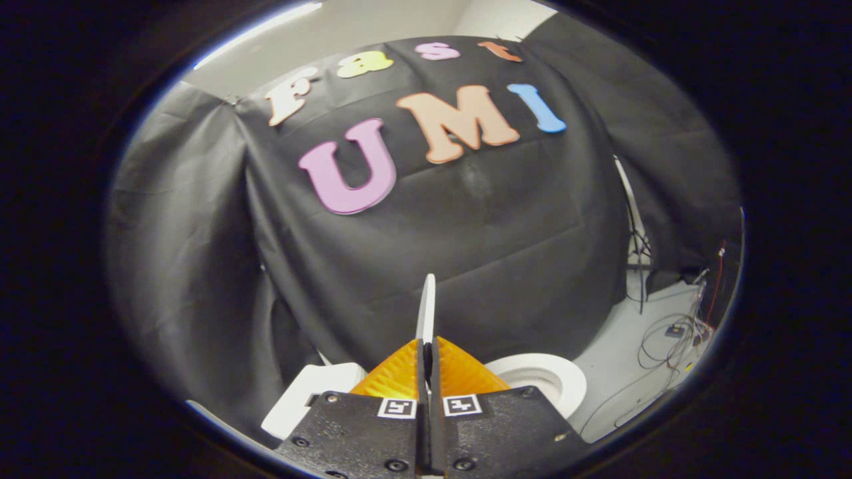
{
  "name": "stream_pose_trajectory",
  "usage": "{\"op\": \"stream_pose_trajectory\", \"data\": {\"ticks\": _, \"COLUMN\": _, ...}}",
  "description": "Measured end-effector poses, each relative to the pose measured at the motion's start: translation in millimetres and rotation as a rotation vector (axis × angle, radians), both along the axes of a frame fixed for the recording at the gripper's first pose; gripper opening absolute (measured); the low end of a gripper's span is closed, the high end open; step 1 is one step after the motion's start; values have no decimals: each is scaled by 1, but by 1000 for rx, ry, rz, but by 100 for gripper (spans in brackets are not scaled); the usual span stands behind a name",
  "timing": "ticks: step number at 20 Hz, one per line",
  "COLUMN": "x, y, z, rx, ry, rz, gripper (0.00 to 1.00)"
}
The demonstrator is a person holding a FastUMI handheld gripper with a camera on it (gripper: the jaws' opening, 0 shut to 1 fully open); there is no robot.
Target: Open the toilet lid.
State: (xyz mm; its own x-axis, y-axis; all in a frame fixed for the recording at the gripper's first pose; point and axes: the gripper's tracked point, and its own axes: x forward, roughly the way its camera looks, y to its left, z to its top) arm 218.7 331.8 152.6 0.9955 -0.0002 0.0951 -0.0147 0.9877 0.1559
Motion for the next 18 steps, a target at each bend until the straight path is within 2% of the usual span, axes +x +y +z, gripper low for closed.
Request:
{"op": "stream_pose_trajectory", "data": {"ticks": 4, "x": 0, "y": 37, "z": 8, "rx": -53, "ry": -32, "rz": 72, "gripper": 0}}
{"op": "stream_pose_trajectory", "data": {"ticks": 9, "x": -1, "y": 81, "z": 9, "rx": -121, "ry": -23, "rz": 130, "gripper": 0}}
{"op": "stream_pose_trajectory", "data": {"ticks": 18, "x": 1, "y": 163, "z": -6, "rx": -269, "ry": 16, "rz": 292, "gripper": 4}}
